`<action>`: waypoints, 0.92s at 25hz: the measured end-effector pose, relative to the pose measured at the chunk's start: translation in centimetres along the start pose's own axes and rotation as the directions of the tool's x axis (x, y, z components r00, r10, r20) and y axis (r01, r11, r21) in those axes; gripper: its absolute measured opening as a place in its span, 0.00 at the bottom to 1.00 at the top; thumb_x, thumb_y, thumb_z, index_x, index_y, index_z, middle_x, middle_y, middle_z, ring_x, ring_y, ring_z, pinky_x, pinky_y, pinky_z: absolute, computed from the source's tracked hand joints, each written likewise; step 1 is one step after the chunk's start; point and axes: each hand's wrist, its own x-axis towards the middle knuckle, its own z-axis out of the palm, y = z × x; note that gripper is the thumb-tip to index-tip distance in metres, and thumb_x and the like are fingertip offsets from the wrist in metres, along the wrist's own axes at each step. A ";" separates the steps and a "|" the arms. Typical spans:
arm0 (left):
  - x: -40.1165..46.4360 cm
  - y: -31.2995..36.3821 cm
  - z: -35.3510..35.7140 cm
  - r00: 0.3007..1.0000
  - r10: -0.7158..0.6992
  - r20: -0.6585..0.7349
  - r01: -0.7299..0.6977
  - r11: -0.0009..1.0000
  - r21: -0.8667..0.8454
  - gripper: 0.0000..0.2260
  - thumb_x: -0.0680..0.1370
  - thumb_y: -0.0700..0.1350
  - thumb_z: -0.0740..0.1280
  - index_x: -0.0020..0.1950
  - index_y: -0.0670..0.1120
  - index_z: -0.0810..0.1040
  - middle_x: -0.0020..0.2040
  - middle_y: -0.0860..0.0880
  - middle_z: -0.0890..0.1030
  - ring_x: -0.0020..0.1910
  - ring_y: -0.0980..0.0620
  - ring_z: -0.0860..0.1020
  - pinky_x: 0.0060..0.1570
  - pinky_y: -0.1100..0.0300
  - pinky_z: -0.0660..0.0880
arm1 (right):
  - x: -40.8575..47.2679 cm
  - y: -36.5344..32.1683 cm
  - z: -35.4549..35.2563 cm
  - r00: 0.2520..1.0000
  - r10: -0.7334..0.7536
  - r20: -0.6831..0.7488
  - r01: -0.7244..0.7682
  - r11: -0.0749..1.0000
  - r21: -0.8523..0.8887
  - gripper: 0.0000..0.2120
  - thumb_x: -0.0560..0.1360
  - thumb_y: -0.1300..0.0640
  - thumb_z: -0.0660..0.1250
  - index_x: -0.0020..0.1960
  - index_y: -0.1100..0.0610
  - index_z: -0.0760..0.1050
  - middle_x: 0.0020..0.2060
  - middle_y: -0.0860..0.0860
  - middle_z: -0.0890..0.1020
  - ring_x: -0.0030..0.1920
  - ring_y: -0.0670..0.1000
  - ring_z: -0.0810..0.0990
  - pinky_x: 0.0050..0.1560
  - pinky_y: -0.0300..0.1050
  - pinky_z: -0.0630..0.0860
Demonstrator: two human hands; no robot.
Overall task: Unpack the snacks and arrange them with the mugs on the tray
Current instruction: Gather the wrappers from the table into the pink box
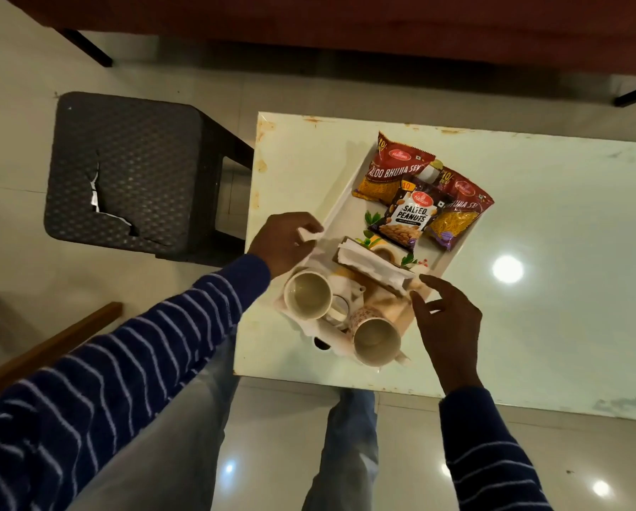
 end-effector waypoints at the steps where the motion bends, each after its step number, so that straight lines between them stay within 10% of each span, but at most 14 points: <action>1: -0.9 -0.8 -0.3 0.995 -0.070 -0.069 0.065 0.995 -0.078 0.09 0.74 0.40 0.73 0.51 0.50 0.81 0.50 0.53 0.82 0.39 0.58 0.78 0.38 0.70 0.72 | -0.1 0.1 -0.8 1.000 0.007 -0.002 -0.007 1.000 0.004 0.15 0.74 0.55 0.74 0.60 0.47 0.80 0.53 0.41 0.80 0.41 0.31 0.79 0.37 0.21 0.71; 11: -14.3 -4.6 7.8 0.658 -0.736 -0.160 0.563 0.622 -0.545 0.13 0.77 0.51 0.70 0.56 0.43 0.78 0.52 0.43 0.83 0.45 0.47 0.82 0.49 0.50 0.80 | 7.3 2.1 -9.7 0.979 -0.202 -0.034 0.202 0.979 0.001 0.14 0.77 0.58 0.71 0.62 0.56 0.79 0.58 0.52 0.82 0.44 0.51 0.84 0.44 0.45 0.79; 23: -14.4 -1.2 16.5 0.653 -0.751 0.103 0.538 0.363 -0.761 0.07 0.80 0.41 0.64 0.48 0.37 0.77 0.50 0.37 0.82 0.49 0.41 0.81 0.43 0.54 0.75 | 21.5 -4.0 -7.6 0.910 -0.214 0.356 0.326 0.900 -0.291 0.17 0.81 0.55 0.65 0.67 0.60 0.76 0.66 0.58 0.77 0.61 0.60 0.79 0.60 0.47 0.73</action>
